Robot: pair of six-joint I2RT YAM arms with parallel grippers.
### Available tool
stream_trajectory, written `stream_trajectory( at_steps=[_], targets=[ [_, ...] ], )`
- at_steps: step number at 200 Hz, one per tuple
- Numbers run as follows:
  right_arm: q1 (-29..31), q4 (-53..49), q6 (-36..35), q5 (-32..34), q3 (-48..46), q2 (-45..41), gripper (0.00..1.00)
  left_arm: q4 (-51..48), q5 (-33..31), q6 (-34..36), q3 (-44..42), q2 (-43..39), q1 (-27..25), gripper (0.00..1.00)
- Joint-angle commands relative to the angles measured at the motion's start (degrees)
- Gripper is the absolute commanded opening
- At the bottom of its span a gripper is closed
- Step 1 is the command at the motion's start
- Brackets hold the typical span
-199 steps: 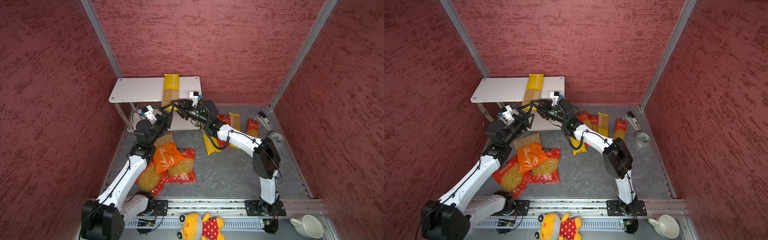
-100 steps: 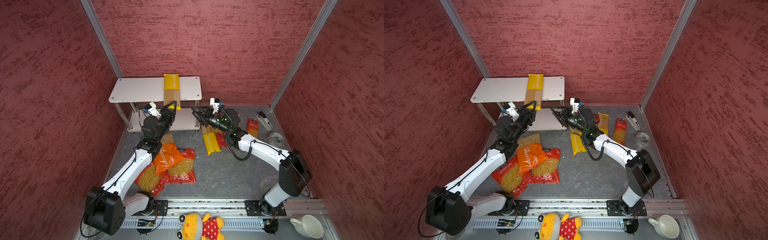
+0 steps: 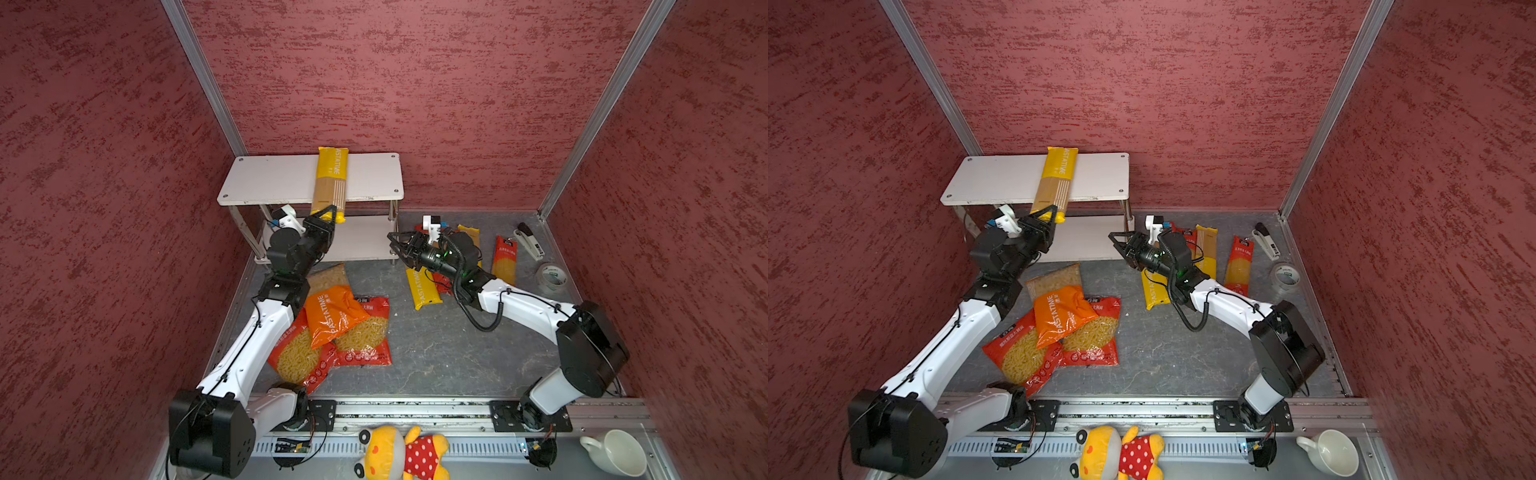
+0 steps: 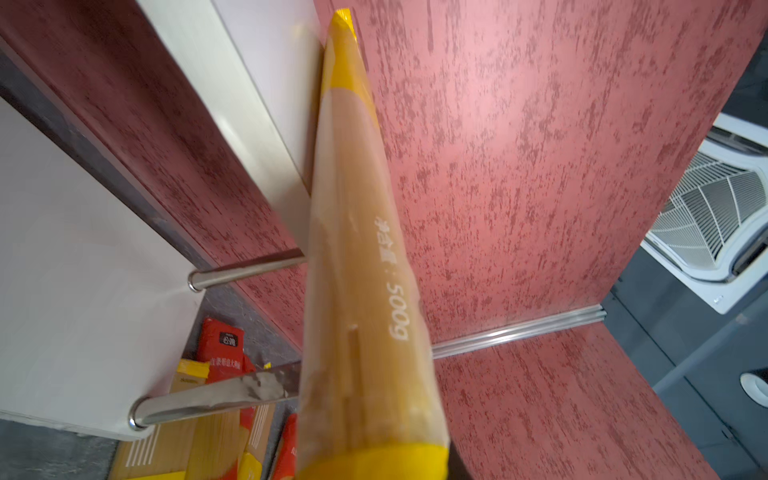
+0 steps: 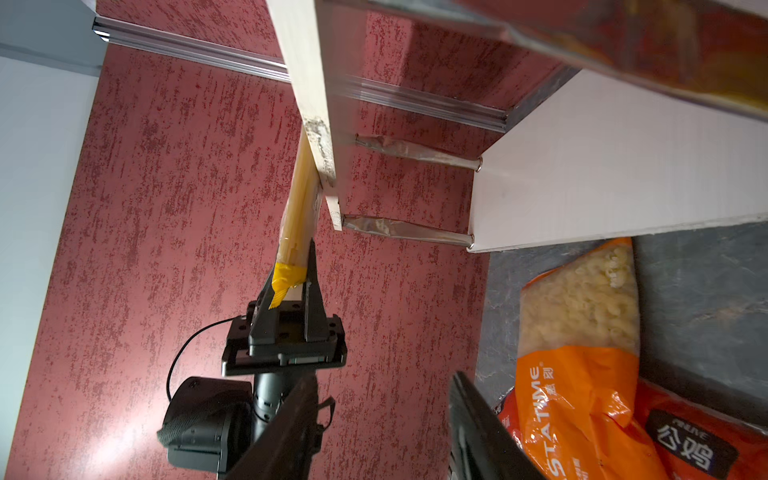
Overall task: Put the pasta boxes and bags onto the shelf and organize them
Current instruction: 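Move the held pack to the shelf's top end with the left gripper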
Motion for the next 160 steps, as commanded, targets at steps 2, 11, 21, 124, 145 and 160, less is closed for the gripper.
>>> stream_trajectory(
  at_steps=[2, 11, 21, 124, 145, 160],
  targets=[
    [0.1, 1.1, -0.5, 1.8, -1.9, -2.4, 0.52, -7.4, 11.7, 3.0, 5.6, -3.2, 11.3, 0.10],
    [0.1, 1.2, -0.5, 2.1, -2.6, -2.5, 0.52, -9.5, 17.9, 3.8, 7.5, -2.6, 15.9, 0.09],
    [0.1, 1.6, -0.3, 2.0, -3.3, -2.5, 0.52, -10.3, 25.3, 3.7, 8.9, -1.7, 20.7, 0.08],
    [0.1, 2.5, -0.2, 1.4, -7.6, -3.9, 0.52, -6.9, 48.3, 2.9, 11.7, 5.4, 46.2, 0.00],
    [0.1, 2.2, -0.4, 1.7, -9.0, -4.3, 0.52, -6.7, 48.9, 3.5, 13.8, 8.3, 46.4, 0.00],
    [0.1, 2.1, -0.3, 1.4, -9.5, -4.4, 0.52, -4.9, 48.7, 2.4, 14.9, 10.2, 46.7, 0.00]
  ],
)
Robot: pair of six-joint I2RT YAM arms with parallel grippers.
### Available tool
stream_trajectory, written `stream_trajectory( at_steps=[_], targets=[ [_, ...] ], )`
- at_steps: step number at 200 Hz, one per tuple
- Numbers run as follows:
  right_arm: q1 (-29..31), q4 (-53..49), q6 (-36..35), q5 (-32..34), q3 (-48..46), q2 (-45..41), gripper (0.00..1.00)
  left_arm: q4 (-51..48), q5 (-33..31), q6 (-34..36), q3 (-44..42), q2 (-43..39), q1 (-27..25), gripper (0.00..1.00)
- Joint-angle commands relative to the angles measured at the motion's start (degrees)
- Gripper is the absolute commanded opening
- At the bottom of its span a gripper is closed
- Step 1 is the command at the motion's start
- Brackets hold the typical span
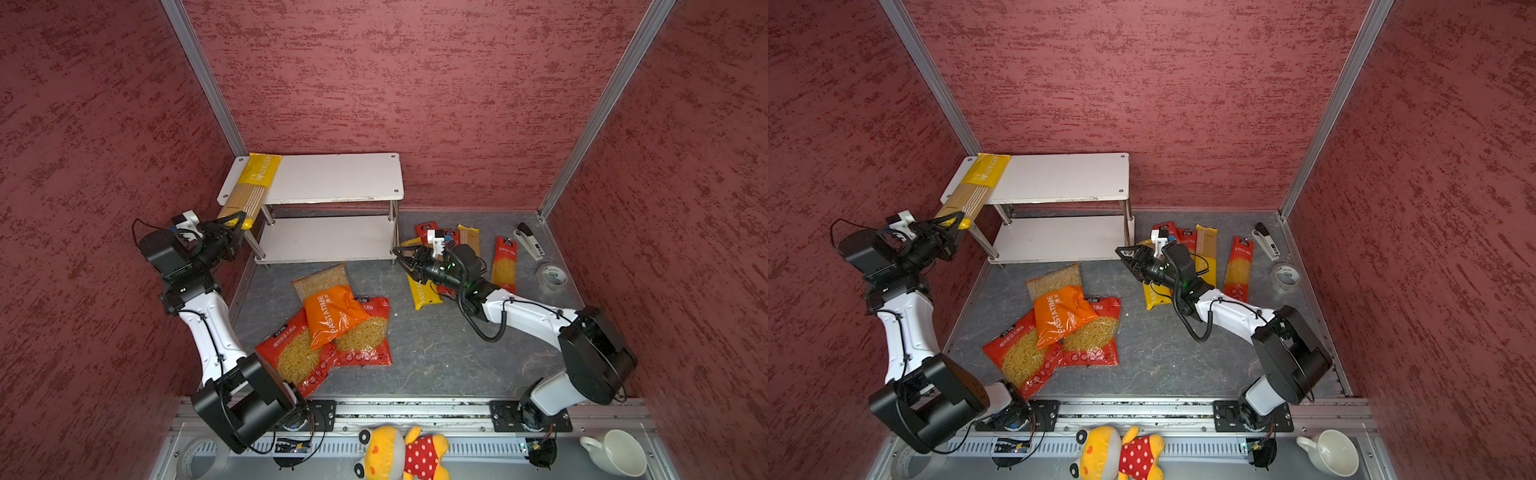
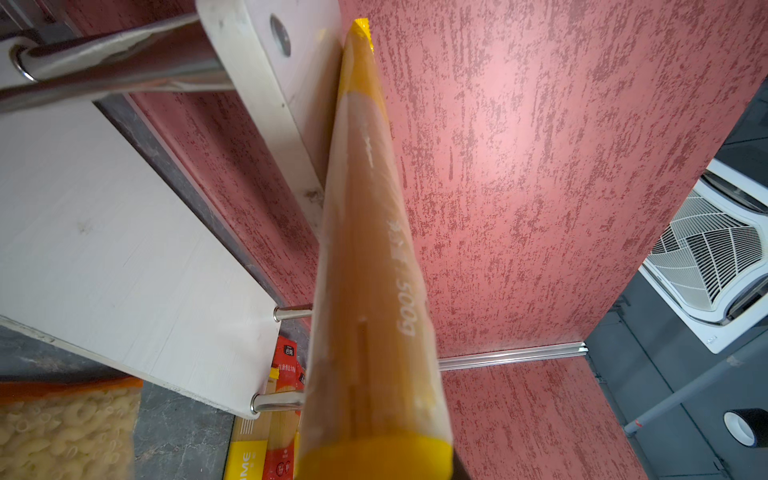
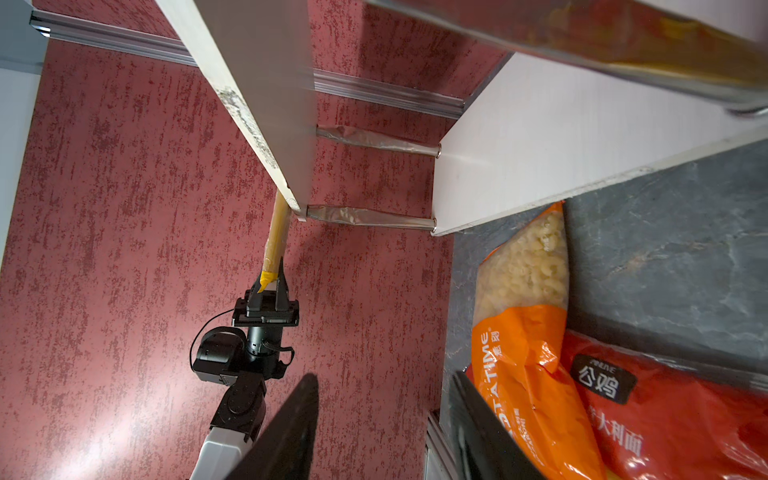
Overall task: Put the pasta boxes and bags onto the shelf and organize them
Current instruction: 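Move the held pack to the shelf's top end with the left gripper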
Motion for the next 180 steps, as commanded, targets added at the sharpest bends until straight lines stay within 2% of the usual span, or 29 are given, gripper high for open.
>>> stream_trajectory(
  at_steps=[1, 24, 65, 137, 145, 167, 180],
  targets=[
    [0.1, 1.3, 0.0, 1.0, -1.0, -1.7, 0.52, 4.4, 0.9, 0.8, 3.3, 2.2, 0.7, 0.00],
    [0.1, 1.2, -0.2, 0.9, -1.5, -2.2, 0.52, 5.2, -0.6, 0.5, 5.5, 4.5, 0.8, 0.00],
    [0.1, 0.3, -0.8, 1.7, -2.2, -2.8, 0.52, 6.9, -7.0, 2.4, 5.3, 4.8, -0.4, 0.00],
    [0.1, -0.4, -0.9, 2.0, -2.2, -2.9, 0.52, 8.5, -6.0, 2.1, 5.5, 8.8, -1.5, 0.00],
    [0.1, -0.4, -0.8, 2.0, -2.2, -2.9, 0.52, 8.7, -6.0, 1.9, 5.1, 8.7, -1.2, 0.05],
    [0.1, -0.4, -0.9, 1.8, -1.9, -2.6, 0.52, 8.5, -6.4, 1.7, 3.6, 7.2, -1.0, 0.39],
    [0.1, -0.4, -0.9, 1.9, -1.9, -2.3, 0.52, 7.3, -6.9, 2.4, 2.6, 5.8, -0.9, 0.54]
  ],
)
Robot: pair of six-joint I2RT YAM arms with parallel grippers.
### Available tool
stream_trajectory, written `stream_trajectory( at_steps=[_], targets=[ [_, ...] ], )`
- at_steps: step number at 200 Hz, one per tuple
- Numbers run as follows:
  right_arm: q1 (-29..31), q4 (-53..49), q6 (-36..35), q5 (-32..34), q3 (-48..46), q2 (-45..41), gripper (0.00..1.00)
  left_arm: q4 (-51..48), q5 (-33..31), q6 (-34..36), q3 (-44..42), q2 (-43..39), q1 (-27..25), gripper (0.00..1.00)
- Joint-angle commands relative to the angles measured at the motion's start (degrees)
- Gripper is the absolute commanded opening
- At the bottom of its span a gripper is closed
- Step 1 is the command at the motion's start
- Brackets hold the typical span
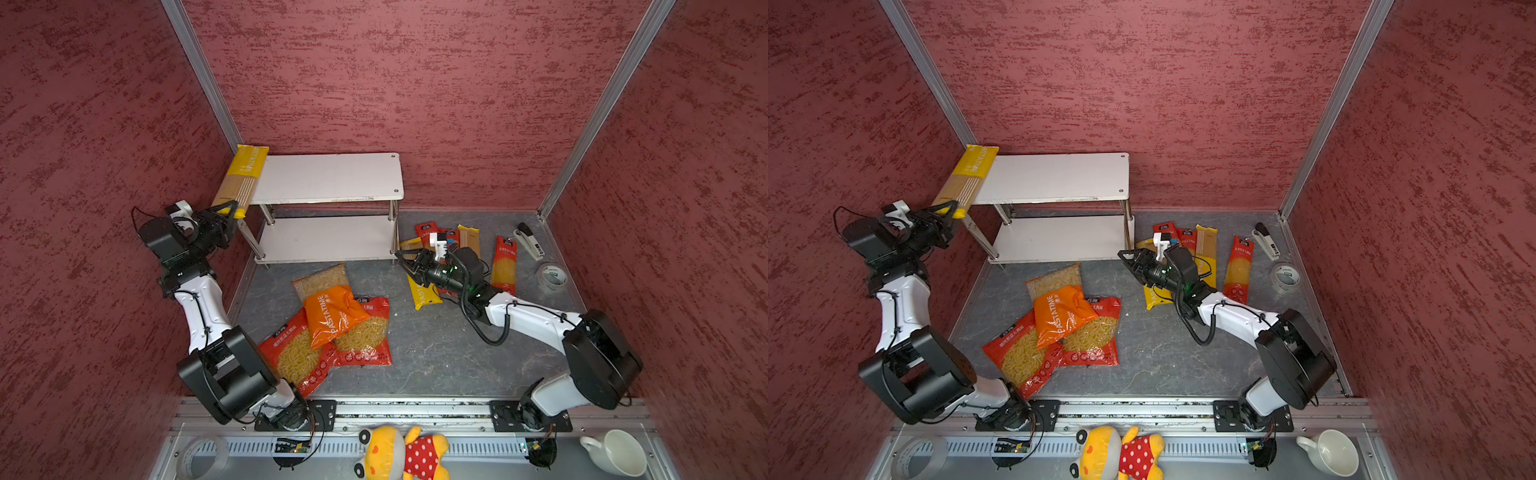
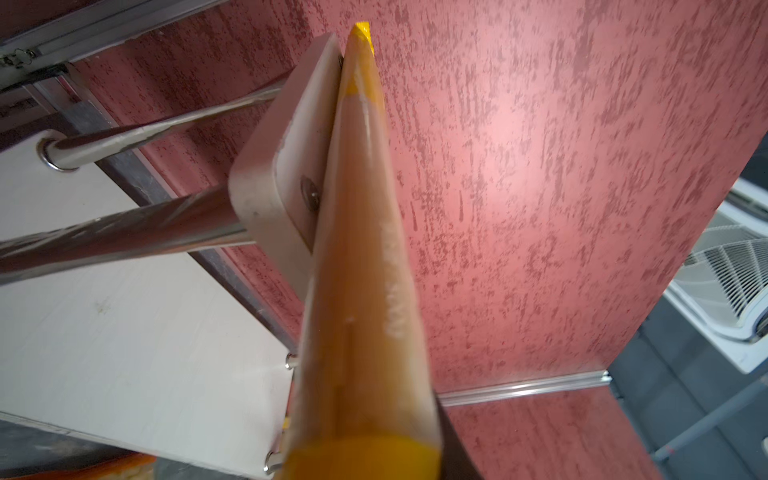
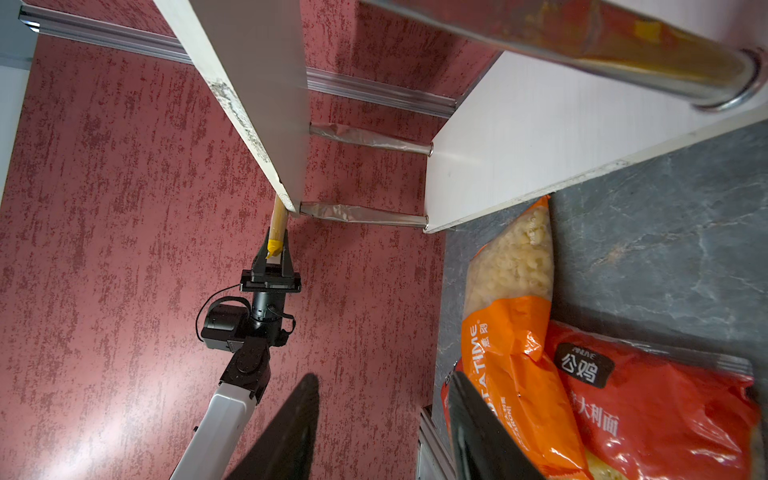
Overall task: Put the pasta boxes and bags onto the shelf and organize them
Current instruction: 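Move the held pack to the shelf's top end with the left gripper, then open the left gripper to drop the pack onto the top shelf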
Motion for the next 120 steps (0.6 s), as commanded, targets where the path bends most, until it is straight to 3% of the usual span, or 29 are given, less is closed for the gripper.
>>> stream_trajectory(
  at_steps=[1, 27, 55, 87, 120],
  targets=[
    [0.1, -0.1, -0.1, 1.6, -0.2, -0.8, 0.52, 1.3, -1.7, 1.2, -1.5, -3.0, 0.3, 0.55],
    [0.1, 0.1, 0.1, 1.2, 0.3, -0.2, 0.52, 1.0, -2.3, 1.5, -4.8, -6.1, 0.9, 0.73],
    [0.1, 0.3, 0.2, 1.0, 0.5, 0.4, 0.52, -1.8, -2.8, 2.5, -7.7, -10.9, 1.7, 0.79],
    [0.1, 0.5, 0.4, 0.3, 1.2, 1.5, 0.52, -16.9, -7.6, 10.6, -8.3, -18.1, 2.4, 0.81],
    [0.1, 0.0, -0.1, 0.1, 1.6, 2.4, 0.52, -37.2, -16.4, 25.6, -3.2, -24.5, 1.0, 0.82]
  ],
)
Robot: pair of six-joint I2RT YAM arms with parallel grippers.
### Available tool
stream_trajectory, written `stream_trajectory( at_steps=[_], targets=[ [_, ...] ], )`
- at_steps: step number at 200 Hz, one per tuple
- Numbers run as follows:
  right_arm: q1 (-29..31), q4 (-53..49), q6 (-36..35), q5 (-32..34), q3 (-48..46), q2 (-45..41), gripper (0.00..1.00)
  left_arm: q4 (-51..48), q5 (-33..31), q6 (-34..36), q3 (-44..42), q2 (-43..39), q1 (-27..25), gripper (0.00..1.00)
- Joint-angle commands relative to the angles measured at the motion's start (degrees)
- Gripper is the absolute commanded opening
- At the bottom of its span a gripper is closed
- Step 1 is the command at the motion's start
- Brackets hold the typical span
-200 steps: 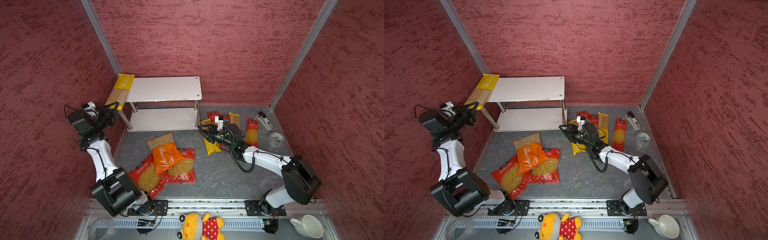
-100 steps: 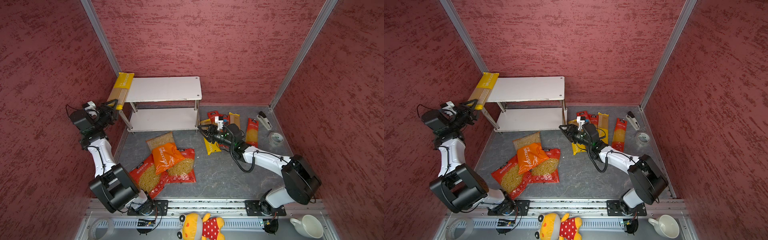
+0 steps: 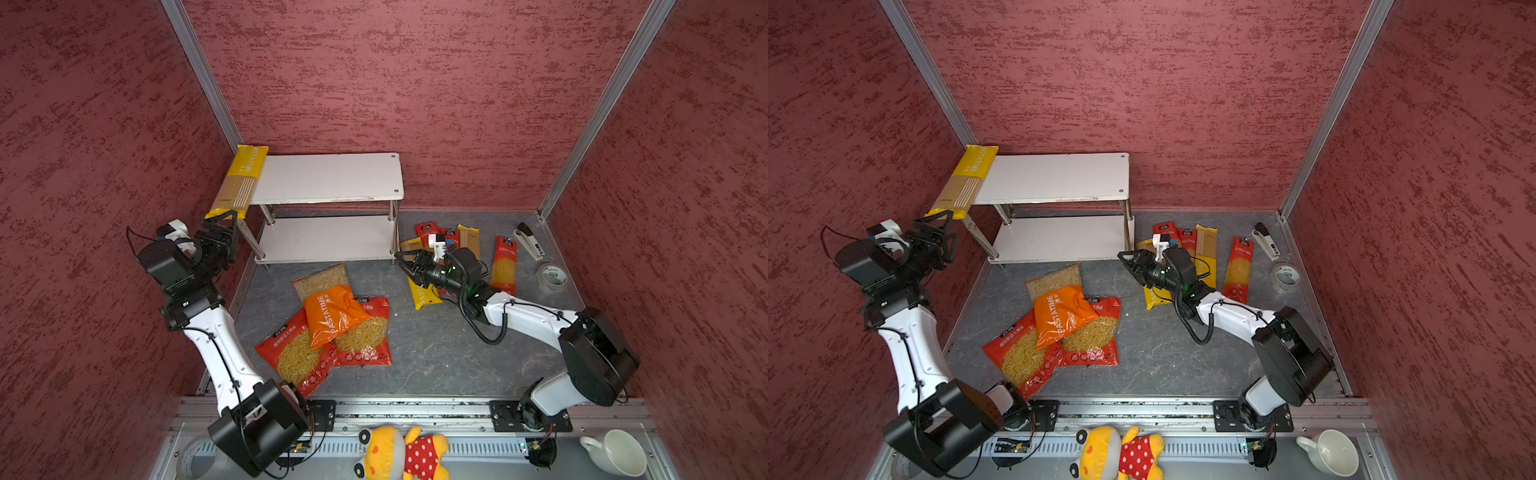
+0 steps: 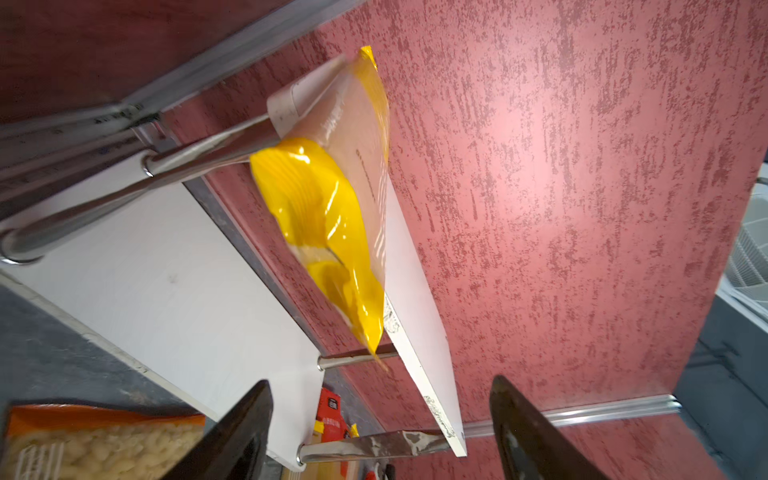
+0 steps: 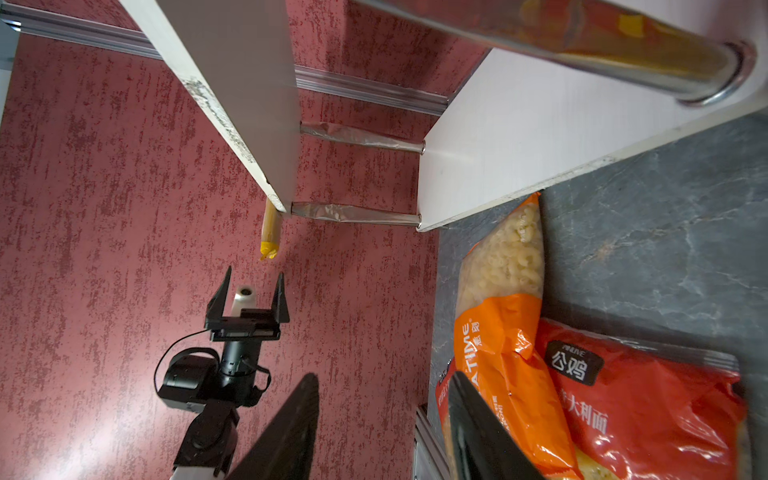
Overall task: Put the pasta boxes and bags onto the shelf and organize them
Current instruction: 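Open the left gripper to drop the pack onto the top shelf, then withdraw the left gripper while the right gripper grasps another yellow pack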
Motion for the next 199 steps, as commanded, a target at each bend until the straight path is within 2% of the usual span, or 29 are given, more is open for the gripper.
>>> stream_trajectory(
  at_steps=[1, 17, 32, 67, 86, 107, 127, 144, 178, 199],
  targets=[
    [0.1, -0.1, -0.2, 0.2, 1.6, 0.9, 0.52, -17.6, -7.8, 13.9, 4.0, -3.9, -1.0, 0.81],
    [-0.1, -1.0, -1.0, 0.3, 1.7, 1.5, 0.52, -20.8, -12.2, 17.4, 3.9, -7.2, -5.5, 0.81],
    [-0.5, -1.3, -1.5, 0.4, 1.7, 2.0, 0.52, -21.9, -14.5, 19.3, 3.4, -9.0, -12.3, 0.81],
    [-2.6, -2.3, -2.2, 0.2, 0.9, 2.9, 0.52, -20.6, -28.6, 23.1, 0.9, -11.1, -37.1, 0.81],
    [-3.9, -4.4, -3.6, -0.1, -0.5, 2.2, 0.52, -17.0, -33.5, 23.9, -1.8, -10.0, -50.2, 0.81],
    [-5.5, -7.8, -5.7, 0.5, -3.2, 0.1, 0.52, -12.7, -40.6, 24.8, -5.6, -8.4, -62.1, 0.81],
    [-7.1, -10.4, -8.2, 1.6, -6.2, -2.5, 0.52, -3.7, -45.0, 24.8, -11.7, -7.7, -70.7, 0.81],
    [-8.0, -15.7, -13.7, 1.4, -6.9, -4.1, 0.52, 3.9, -48.8, 24.8, -16.4, -6.3, -77.3, 0.81],
    [-8.6, -34.0, -32.7, 2.5, -1.6, -3.7, 0.53, 13.1, -51.6, 23.5, -21.0, 2.5, -86.3, 0.82],
    [-9.1, -39.3, -39.4, 1.3, -1.1, -4.0, 0.46, 18.7, -54.8, 22.2, -23.2, 8.7, -92.1, 0.82]
  ],
)
